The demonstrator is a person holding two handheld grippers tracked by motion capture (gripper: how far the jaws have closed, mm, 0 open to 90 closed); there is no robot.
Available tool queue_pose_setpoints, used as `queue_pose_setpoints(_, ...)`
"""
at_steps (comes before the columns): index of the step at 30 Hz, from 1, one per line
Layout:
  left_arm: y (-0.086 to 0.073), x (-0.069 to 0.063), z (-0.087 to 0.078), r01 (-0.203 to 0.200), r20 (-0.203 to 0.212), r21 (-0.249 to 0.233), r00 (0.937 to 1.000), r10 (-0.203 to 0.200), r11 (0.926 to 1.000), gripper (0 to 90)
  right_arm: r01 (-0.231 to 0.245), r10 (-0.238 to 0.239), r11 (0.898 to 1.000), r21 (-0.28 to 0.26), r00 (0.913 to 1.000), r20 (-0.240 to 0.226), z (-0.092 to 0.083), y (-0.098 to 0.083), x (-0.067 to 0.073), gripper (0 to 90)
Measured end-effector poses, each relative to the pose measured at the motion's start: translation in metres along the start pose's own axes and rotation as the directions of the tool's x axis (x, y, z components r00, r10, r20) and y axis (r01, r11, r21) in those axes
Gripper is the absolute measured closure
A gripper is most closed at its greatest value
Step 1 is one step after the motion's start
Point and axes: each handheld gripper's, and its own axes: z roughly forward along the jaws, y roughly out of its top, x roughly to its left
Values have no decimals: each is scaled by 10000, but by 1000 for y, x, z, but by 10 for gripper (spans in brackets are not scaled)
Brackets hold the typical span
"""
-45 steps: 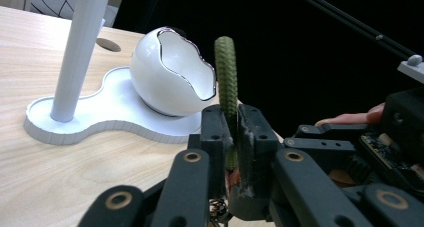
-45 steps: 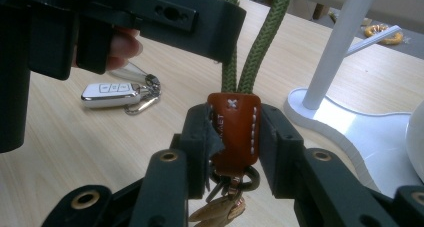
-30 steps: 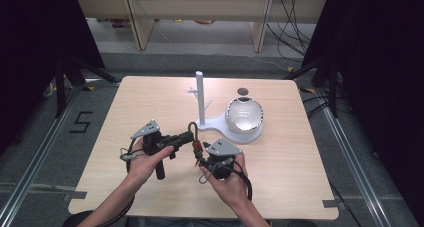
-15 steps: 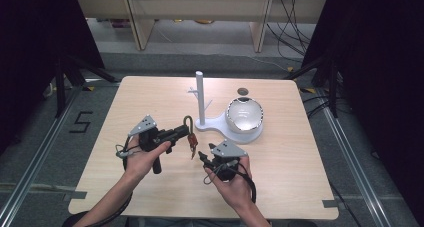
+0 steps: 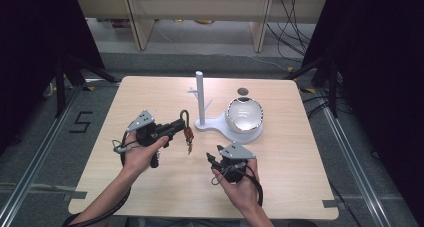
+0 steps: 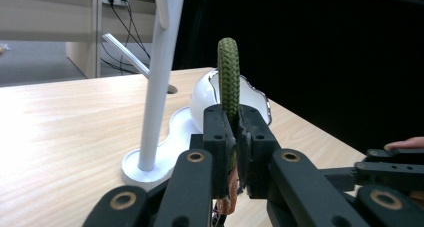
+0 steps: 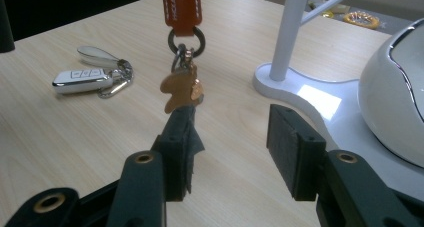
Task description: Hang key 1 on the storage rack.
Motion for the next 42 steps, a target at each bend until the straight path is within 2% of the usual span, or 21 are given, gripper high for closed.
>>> queue_pose_setpoints(1,1,1,0,-43,-39,-1,10000,43,10000,835,-244,244,9997,9,9997,85,-1,-1,0,548)
queue_pose_setpoints(3,1,1,0,-46,-81,-13,10000,46,10000,835,-127,126,9999,70,9999,60,-2,-2,-1,547)
queue_pose_setpoints(4,2,4,2,-151,-73,-105,9999,150,9998,835,-264,263,9996,65,9996,140,-3,-4,-3,546)
queue_pose_setpoints(7,4,5,2,-235,-284,1,9993,234,9997,834,-259,259,9997,-42,9996,84,-2,-6,-4,546)
queue_pose_setpoints(8,5,6,2,-338,-369,37,9987,339,9994,834,-383,382,9993,40,9989,264,-5,-8,-4,545)
queue_pose_setpoints(11,6,7,3,-369,-425,26,9984,370,9993,835,-347,346,9994,57,9992,188,-5,-9,-5,544)
queue_pose_setpoints(12,8,8,4,-446,-520,-9,9977,445,9990,835,-509,506,9987,77,9983,300,-6,-10,-6,543)
queue_pose_setpoints(14,9,9,4,-498,-635,-1,9967,497,9988,835,-344,342,9994,60,9990,286,-5,-12,-7,543)
queue_pose_setpoints(17,11,12,5,-565,-742,-31,9957,561,9984,835,-502,498,9987,102,9980,379,-6,-13,-7,542)
queue_pose_setpoints(18,13,13,7,-581,-810,-96,9951,572,9983,835,-561,558,9984,103,9981,271,-6,-14,-7,542)
queue_pose_setpoints(21,15,15,8,-653,-1007,-20,9928,648,9979,835,-539,531,9983,203,9979,384,-8,-17,-9,542)
queue_pose_setpoints(22,16,16,9,-664,-1050,-34,9923,657,9978,835,-732,721,9970,266,9966,391,-9,-18,-9,542)
queue_pose_setpoints(25,17,17,11,-699,-1130,-42,9912,689,9975,835,-687,678,9974,222,9969,389,-9,-19,-10,542)
queue_pose_setpoints(28,19,20,14,-752,-1279,3,9890,746,9972,834,-512,507,9987,70,9970,577,-9,-20,-12,541)
queue_pose_setpoints(31,20,22,16,-765,-1368,32,9877,762,9971,835,-598,595,9982,49,9966,563,-9,-21,-11,541)
queue_pose_setpoints(35,21,24,18,-831,-1481,23,9855,825,9965,834,-365,362,9993,60,9980,524,-8,-21,-12,540)
queue_pose_setpoints(37,22,25,19,-863,-1532,5,9845,854,9963,835,-423,418,9990,116,9982,432,-8,-21,-12,540)
queue_pose_setpoints(38,23,26,19,-865,-1564,-1,9840,854,9962,835,-338,336,9994,25,9980,542,-8,-21,-12,540)
queue_pose_setpoints(39,23,26,18,-899,-1592,13,9832,890,9959,834,-557,551,9984,102,9971,520,-9,-21,-11,541)
queue_pose_setpoints(41,25,27,18,-904,-1638,-31,9825,887,9959,835,-613,604,9980,165,9970,484,-9,-22,-12,541)
queue_pose_setpoints(42,26,27,18,-947,-1669,-29,9816,929,9955,834,-679,679,9977,-24,9958,609,-9,-23,-12,540)
